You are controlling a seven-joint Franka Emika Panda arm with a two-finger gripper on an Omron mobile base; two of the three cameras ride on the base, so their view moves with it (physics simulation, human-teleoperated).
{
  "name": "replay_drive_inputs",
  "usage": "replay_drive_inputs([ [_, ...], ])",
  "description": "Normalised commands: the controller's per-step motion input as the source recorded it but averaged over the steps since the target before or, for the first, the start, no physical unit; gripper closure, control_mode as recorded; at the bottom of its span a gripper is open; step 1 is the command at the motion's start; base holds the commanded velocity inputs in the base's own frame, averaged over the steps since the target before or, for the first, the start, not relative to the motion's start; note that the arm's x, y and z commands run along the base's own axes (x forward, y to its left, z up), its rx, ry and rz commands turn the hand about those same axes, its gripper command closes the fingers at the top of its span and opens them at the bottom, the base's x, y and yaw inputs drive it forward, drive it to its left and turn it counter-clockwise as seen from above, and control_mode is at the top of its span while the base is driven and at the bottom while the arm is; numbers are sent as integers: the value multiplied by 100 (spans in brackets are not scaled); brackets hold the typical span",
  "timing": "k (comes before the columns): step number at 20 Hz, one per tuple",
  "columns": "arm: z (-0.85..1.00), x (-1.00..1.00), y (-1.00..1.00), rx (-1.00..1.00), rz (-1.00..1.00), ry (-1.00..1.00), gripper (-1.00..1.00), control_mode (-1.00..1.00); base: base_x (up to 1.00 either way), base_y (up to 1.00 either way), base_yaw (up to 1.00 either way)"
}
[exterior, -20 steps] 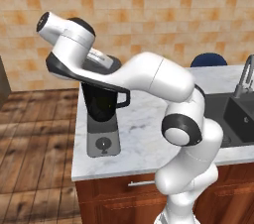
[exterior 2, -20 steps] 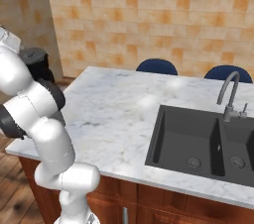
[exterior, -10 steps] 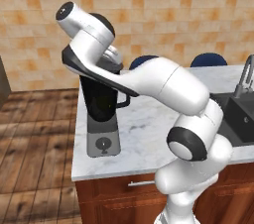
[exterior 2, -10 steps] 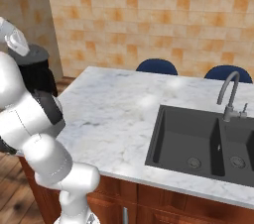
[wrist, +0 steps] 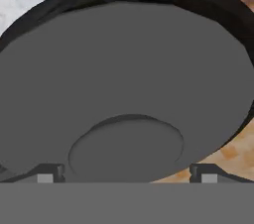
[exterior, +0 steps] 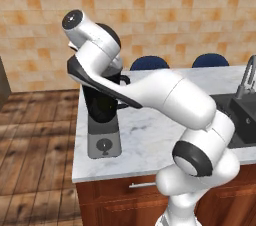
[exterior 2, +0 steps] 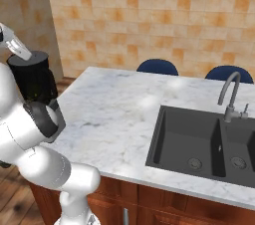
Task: Grab the garlic and lime from the fridge, place them in the blender, close the lid, and turn on the blender to create a marinade.
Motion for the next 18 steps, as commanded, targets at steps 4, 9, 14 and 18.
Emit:
replay_drive_inputs([
  [4,19,0,14,0,0,0,-100,-100,0,0,0],
  [9,49,-7,0,0,0,-6,-100,-100,0,0,0],
  [14,31,-41,0,1,-1,-17,-100,-100,0,0,0],
  [18,4,-89,-1,7,-10,-24,-100,-100,0,0,0],
])
